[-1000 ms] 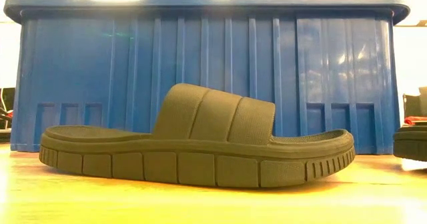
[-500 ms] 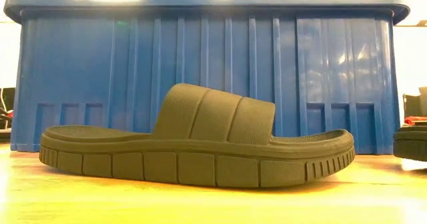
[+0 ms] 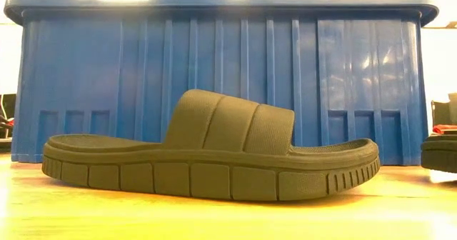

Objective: Pick and place slides into bin
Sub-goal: Put the pink slipper into the blue bin

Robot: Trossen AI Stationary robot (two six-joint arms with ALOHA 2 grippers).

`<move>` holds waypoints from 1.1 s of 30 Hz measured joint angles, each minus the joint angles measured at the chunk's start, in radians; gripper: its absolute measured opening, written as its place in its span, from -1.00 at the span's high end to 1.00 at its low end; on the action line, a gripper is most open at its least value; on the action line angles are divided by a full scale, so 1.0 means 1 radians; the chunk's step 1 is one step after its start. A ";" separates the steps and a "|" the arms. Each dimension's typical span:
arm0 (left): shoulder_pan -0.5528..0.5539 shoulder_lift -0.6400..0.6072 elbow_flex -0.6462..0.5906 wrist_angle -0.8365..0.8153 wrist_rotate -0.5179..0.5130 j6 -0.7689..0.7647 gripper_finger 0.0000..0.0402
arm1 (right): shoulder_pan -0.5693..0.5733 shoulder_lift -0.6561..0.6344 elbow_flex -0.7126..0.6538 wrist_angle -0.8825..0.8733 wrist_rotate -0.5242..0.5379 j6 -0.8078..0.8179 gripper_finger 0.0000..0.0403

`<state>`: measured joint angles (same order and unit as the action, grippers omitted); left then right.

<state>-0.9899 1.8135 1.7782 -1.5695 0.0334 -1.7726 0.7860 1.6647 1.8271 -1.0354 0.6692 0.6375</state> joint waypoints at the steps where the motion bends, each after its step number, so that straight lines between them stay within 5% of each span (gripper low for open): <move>1: 0.001 -0.001 0.012 -0.002 -0.010 0.000 1.00 | 0.000 -0.001 0.000 0.032 -0.001 -0.025 0.96; 12: 0.070 -0.008 0.207 -0.003 -0.108 0.112 1.00 | -0.003 -0.010 0.000 0.082 0.002 -0.088 0.96; 21: 0.187 0.026 0.408 -0.001 -0.192 0.370 1.00 | -0.003 -0.010 0.000 0.082 -0.003 -0.071 0.96; 33: 0.381 0.010 0.469 -0.002 -0.329 0.711 1.00 | -0.003 -0.029 0.000 0.084 -0.041 -0.048 0.96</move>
<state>-0.6087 1.8235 2.2471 -1.5717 -0.2961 -1.0620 0.7830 1.6356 1.8275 -0.9516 0.6285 0.5894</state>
